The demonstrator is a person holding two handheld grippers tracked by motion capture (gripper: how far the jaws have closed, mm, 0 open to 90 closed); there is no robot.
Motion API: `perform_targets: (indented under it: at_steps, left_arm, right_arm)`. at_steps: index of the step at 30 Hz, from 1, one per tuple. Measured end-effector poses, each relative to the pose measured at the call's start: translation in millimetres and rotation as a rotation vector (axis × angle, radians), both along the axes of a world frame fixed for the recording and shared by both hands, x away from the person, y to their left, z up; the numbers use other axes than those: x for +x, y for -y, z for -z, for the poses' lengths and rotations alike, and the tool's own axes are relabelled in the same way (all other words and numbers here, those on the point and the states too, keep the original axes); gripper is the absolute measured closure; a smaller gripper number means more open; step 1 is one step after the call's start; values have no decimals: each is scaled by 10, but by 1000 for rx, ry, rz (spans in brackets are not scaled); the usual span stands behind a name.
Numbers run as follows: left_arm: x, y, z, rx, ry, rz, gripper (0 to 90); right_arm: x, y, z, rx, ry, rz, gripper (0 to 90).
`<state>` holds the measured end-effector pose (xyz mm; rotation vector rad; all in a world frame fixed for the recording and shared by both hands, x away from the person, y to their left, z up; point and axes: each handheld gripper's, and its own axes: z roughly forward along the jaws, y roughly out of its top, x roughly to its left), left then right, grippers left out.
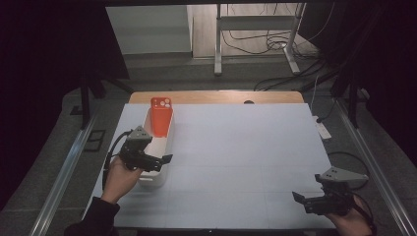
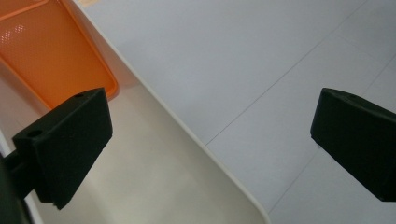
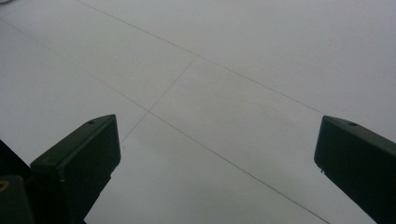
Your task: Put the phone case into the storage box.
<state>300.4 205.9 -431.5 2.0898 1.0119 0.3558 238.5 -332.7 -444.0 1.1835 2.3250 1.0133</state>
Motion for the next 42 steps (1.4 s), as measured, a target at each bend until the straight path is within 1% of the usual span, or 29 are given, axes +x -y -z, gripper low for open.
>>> perform_targets:
  at_steps: [5,10,15,21,30,37,38,39,40,42]
  left_arm:
    - [-83,-18,-2,-9,1,-9,0]
    - [-167,-18,6,-3,11,-8,0]
    - [-236,-26,12,-5,10,-9,0]
    - [-374,-80,14,-21,12,-19,0]
    - [-526,-146,35,-35,13,-35,0]
    - [-672,-211,61,-30,21,-43,0]
    - [-672,-211,61,-30,21,-43,0]
    - [-704,-227,70,-24,23,-48,0]
    - [-704,-227,70,-24,23,-48,0]
    - [-760,-255,81,-26,23,-58,0]
  right_arm:
    - [1,-1,0,0,0,-1,3]
    - [0,-2,0,-1,-1,-1,2]
    - [-2,-1,-3,-1,-1,-1,2]
    - [-2,-8,-2,-7,-3,-5,3]
    - [0,-11,0,-7,-4,-5,3]
    - [0,-11,0,-7,-4,-4,2]
    - [0,-11,0,-7,-4,-4,2]
    - [1,-11,0,-7,-4,-4,2]
    - [1,-11,0,-7,-4,-4,2]
    - [1,-11,0,-7,-4,-3,2]
